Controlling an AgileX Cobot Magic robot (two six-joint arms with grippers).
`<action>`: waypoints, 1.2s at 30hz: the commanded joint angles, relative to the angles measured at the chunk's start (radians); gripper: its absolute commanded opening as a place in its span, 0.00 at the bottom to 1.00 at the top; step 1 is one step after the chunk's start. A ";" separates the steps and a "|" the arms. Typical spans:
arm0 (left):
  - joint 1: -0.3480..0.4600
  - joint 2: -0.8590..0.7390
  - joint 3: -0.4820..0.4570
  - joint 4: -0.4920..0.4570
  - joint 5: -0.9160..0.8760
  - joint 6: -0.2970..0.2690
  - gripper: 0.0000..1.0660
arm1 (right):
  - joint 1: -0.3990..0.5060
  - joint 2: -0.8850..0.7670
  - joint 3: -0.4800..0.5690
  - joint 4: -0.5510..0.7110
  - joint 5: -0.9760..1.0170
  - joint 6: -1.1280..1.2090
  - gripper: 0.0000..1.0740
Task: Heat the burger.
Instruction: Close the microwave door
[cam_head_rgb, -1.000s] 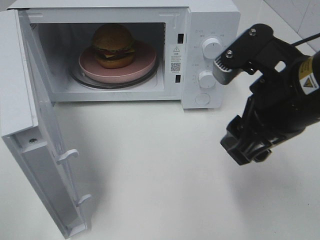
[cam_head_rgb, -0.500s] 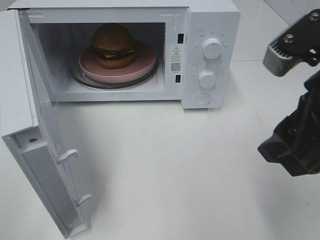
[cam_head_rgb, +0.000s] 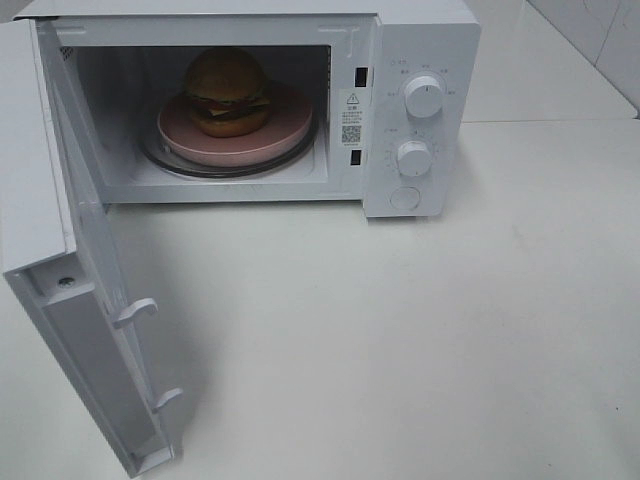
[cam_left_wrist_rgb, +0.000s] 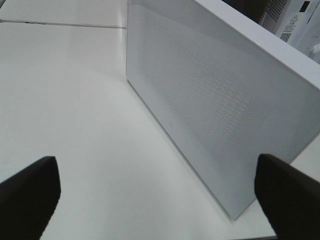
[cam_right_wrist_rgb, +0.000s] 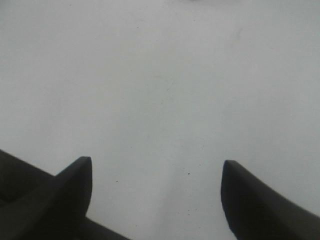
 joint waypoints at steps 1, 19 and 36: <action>0.001 -0.018 0.001 0.000 0.004 -0.002 0.92 | -0.070 -0.088 0.033 0.012 -0.010 0.003 0.64; 0.001 -0.018 0.001 0.000 0.004 -0.002 0.92 | -0.267 -0.414 0.051 0.008 0.127 0.077 0.63; 0.001 -0.018 0.001 -0.003 0.004 -0.002 0.92 | -0.348 -0.651 0.051 0.004 0.127 0.075 0.63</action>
